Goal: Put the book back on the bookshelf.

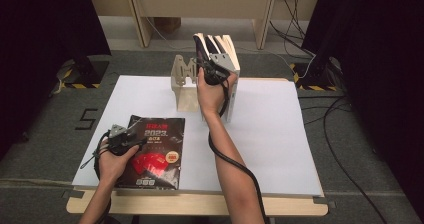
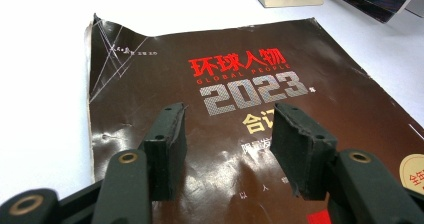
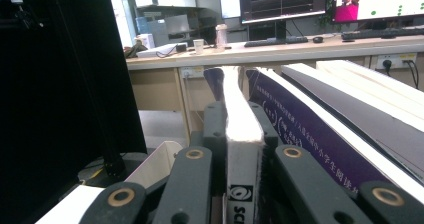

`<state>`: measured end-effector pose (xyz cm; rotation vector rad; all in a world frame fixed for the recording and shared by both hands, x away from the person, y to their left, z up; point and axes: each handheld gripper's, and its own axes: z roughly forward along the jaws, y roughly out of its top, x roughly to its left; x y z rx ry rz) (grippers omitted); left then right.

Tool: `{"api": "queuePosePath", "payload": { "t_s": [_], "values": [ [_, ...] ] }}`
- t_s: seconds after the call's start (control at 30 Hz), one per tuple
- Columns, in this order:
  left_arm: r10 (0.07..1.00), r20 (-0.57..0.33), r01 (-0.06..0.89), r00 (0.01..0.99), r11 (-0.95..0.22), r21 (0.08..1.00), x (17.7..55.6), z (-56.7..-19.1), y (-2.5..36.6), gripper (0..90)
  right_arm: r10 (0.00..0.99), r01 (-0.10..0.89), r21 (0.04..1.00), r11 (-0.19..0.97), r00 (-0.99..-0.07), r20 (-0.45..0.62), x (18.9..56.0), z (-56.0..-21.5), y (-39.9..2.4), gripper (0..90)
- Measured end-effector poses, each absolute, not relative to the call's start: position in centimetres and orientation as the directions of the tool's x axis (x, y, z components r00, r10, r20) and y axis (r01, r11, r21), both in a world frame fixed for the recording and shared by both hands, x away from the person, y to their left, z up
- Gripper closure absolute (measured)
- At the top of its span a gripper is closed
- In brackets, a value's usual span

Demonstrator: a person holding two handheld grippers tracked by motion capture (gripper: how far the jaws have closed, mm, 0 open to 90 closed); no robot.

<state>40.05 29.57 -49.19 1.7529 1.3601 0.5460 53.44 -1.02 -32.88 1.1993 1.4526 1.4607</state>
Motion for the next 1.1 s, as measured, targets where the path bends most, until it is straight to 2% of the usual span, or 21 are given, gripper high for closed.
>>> {"api": "queuePosePath", "payload": {
  "t_s": [0.47, 0.87, 1.1],
  "values": [
    [0.933, -0.148, 0.576, 0.327, -0.073, 0.814, 40.0, -49.2, 29.3, 47.2, 0.96, 0.2, 0.98, -0.002, -0.274, 0.058, 52.0, -33.1, -2.0, 81.9],
    [0.934, -0.147, 0.575, 0.327, -0.072, 0.815, 40.0, -49.1, 29.3, 47.2, 0.952, 0.261, 0.965, -0.017, -0.29, 0.095, 51.7, -32.6, -2.5, 79.7],
    [0.935, -0.146, 0.575, 0.323, -0.071, 0.815, 40.1, -49.1, 29.5, 47.2, 0.954, 0.259, 0.966, -0.012, -0.286, 0.088, 51.3, -32.5, -2.8, 76.2]
  ]
}}
